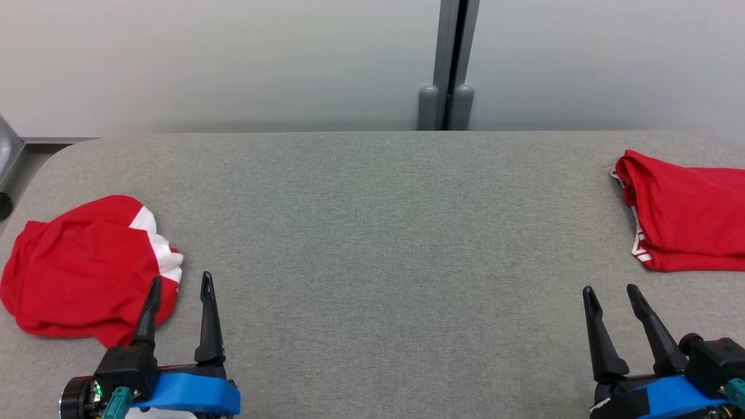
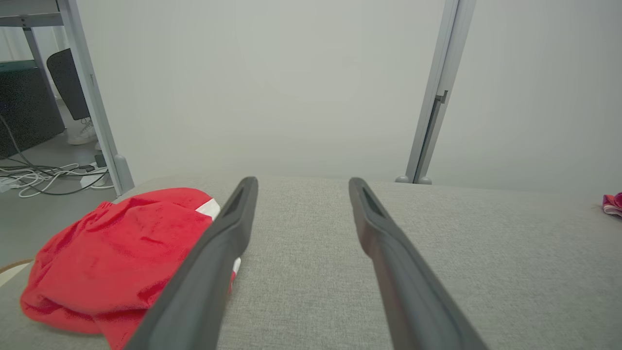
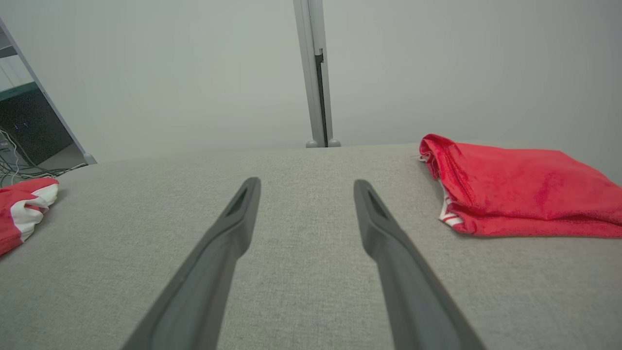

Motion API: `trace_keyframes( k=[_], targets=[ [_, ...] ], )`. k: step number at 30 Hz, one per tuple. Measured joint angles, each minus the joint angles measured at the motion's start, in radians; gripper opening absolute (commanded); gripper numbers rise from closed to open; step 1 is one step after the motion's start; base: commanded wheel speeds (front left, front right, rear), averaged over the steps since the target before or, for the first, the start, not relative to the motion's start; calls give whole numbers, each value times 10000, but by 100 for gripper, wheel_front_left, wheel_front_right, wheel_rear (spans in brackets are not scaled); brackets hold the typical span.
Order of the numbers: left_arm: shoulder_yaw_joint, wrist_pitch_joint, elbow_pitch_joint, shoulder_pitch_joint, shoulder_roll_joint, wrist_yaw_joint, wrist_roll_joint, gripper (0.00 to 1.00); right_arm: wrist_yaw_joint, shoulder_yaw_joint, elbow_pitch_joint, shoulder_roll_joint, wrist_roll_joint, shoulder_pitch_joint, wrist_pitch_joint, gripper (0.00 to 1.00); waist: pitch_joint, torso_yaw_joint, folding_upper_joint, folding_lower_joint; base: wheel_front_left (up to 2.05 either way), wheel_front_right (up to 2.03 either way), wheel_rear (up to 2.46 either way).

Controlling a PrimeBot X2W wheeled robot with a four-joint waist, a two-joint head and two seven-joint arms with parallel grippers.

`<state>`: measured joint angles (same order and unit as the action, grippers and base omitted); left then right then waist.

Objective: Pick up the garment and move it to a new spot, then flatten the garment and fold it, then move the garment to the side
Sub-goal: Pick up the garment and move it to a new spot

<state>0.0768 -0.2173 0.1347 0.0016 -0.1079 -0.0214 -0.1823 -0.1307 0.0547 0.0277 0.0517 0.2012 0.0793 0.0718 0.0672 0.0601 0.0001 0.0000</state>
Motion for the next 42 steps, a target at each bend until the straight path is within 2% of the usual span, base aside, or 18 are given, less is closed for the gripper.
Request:
trace_keyframes(
  k=[9, 33, 42],
  targets=[
    [-33, 44, -69, 5, -79, -123, -105, 100, 0, -167, -123, -6, 98, 82, 27, 100, -14, 669, 0, 0, 0, 0, 0],
    [-178, 130, -305, 388, -293, -385, -380, 100, 0, -360, -416, -13, 2, 65, 12, 100, -59, 3474, 0, 0, 0, 0, 0],
    [-276, 163, -431, 587, -403, -485, -508, 100, 0, -393, -504, -15, -38, 54, 31, 100, -27, 3985, 0, 0, 0, 0, 0]
  ],
)
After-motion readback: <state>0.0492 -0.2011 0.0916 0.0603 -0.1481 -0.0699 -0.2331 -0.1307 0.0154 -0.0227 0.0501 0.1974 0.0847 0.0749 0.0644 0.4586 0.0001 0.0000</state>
